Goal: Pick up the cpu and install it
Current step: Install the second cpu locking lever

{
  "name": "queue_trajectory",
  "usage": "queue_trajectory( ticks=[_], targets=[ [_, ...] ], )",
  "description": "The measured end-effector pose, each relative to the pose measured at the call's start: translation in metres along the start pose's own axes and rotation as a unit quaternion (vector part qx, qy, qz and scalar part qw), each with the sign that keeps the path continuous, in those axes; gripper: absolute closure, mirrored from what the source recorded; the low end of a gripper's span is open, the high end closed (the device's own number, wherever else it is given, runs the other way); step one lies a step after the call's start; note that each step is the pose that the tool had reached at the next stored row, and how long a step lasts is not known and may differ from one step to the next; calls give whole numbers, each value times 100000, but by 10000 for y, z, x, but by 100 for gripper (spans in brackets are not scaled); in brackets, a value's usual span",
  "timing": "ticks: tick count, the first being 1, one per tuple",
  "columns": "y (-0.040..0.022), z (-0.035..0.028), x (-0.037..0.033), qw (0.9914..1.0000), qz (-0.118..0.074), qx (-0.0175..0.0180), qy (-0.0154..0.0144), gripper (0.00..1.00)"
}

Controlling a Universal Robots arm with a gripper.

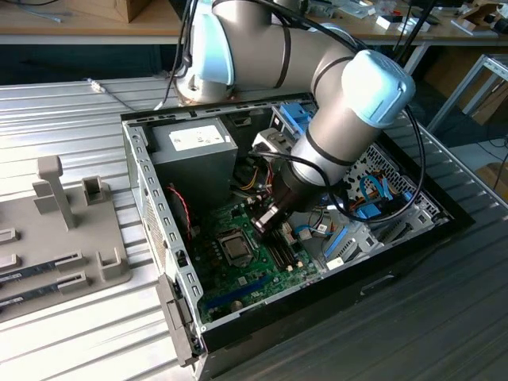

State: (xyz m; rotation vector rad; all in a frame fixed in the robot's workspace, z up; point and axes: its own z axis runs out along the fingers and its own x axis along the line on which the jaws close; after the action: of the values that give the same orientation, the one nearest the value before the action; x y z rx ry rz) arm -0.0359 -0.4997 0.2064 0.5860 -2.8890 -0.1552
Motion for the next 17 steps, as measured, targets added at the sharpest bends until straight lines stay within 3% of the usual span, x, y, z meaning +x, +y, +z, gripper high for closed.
queue_trajectory(
  ticks=[1,2,4,6,12,15,17],
  targets=[
    [-6,-6,-15,99995,-205,-905,-371,89],
    [-13,-12,-35,99985,-357,-1583,-659,89],
    [-20,-24,-71,99968,-521,-2290,-945,89],
    [-9,-44,-97,99958,-598,-2610,-1083,89],
    [70,-178,-108,99940,-713,-3128,-1291,89],
    [84,-231,-109,99920,-818,-3616,-1467,89],
    [97,-343,-97,99889,-962,-4280,-1690,89]
  ],
)
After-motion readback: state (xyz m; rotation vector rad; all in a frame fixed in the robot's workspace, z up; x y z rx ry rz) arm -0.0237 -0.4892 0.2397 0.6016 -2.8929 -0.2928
